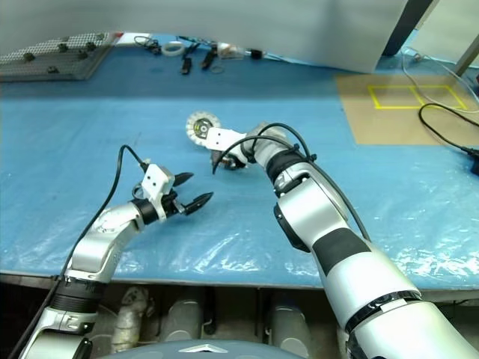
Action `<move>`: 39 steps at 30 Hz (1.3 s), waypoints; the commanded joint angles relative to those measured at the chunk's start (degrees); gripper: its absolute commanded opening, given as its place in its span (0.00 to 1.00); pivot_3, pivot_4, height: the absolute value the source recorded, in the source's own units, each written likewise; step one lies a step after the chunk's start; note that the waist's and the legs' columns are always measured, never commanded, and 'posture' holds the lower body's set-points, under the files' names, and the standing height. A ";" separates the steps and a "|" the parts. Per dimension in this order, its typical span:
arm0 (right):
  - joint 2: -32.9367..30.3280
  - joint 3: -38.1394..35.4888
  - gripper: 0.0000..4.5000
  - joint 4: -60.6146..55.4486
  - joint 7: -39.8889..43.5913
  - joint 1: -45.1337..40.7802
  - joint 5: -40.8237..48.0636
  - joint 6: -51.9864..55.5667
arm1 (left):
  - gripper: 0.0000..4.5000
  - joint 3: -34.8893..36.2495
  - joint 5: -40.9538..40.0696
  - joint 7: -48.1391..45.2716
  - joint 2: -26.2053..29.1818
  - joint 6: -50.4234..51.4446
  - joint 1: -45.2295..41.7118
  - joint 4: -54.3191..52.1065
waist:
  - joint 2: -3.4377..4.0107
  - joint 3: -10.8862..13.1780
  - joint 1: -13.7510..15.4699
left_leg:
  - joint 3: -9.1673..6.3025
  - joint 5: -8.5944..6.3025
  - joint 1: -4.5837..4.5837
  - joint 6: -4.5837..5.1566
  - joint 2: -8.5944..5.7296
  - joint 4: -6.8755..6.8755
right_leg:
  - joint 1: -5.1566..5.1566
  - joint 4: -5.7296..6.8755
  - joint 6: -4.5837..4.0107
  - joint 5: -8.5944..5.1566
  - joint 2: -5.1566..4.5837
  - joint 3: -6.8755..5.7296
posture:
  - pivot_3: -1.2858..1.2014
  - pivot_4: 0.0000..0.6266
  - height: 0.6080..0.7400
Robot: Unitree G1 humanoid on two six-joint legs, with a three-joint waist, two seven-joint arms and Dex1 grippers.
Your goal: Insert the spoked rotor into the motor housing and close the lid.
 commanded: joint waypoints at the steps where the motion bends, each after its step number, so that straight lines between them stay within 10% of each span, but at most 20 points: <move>1: 0.63 0.41 0.45 -0.07 1.20 -0.42 -0.83 0.08 | 1.00 -0.18 0.04 0.45 -0.28 -0.48 -0.53 -1.85 | 0.00 0.00 -0.03 | 0.00 -0.02 0.02 -0.02 0.01 0.01 | 0.00 0.03 0.00 0.00 0.00 0.01 | 0.52 0.24 1.00; 25: -2.64 -4.60 0.41 -7.55 21.86 -5.17 6.32 27.28 | 1.00 0.63 -1.09 -1.29 -0.45 -1.73 -2.89 2.27 | 0.12 0.07 0.26 | -0.01 -0.01 -0.05 -0.01 0.01 0.06 | -0.05 0.07 -0.02 -0.01 0.00 0.03 | 0.52 0.24 1.00; 39: -17.67 12.64 0.41 -65.59 38.74 14.64 11.42 66.89 | 1.00 -0.72 -0.45 -5.58 -0.94 -3.06 -6.98 8.18 | 0.09 0.10 1.15 | -0.03 0.09 0.01 -0.07 0.02 -0.04 | -0.05 0.02 0.23 0.13 0.04 0.04 | 0.52 0.24 1.00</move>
